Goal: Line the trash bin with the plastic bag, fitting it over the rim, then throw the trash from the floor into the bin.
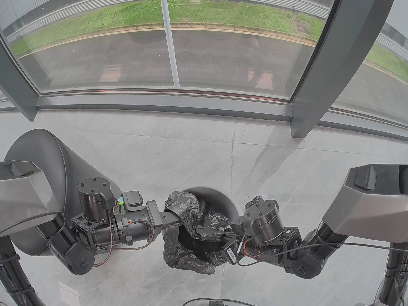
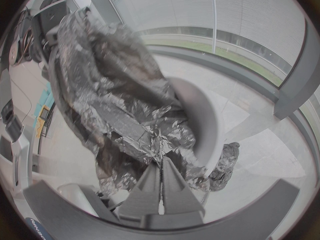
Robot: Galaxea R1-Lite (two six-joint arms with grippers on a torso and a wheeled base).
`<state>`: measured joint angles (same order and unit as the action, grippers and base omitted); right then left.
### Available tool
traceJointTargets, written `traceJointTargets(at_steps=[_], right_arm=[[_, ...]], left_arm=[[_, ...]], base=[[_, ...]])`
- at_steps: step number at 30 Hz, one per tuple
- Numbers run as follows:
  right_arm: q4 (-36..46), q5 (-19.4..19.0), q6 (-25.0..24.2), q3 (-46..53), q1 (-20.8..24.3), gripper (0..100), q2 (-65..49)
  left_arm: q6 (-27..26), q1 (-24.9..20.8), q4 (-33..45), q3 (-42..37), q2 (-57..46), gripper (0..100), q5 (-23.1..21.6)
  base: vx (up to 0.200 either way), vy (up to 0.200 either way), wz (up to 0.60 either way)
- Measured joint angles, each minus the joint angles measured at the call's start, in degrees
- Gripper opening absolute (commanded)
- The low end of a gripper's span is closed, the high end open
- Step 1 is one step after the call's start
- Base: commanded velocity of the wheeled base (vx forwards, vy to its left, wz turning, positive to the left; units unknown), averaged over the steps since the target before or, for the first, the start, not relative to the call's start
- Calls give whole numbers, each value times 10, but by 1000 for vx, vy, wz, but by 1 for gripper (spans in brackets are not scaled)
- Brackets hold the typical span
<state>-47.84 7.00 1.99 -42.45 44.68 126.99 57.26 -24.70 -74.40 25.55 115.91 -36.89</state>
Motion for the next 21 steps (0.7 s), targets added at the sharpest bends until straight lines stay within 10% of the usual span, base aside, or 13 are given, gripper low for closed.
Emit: traceJointTargets(at_steps=[21], right_arm=[[-93,-9,1,-33,-66,0,-2]], left_arm=[[-86,20,19,17,22,0,4]], base=[[0,0,0]])
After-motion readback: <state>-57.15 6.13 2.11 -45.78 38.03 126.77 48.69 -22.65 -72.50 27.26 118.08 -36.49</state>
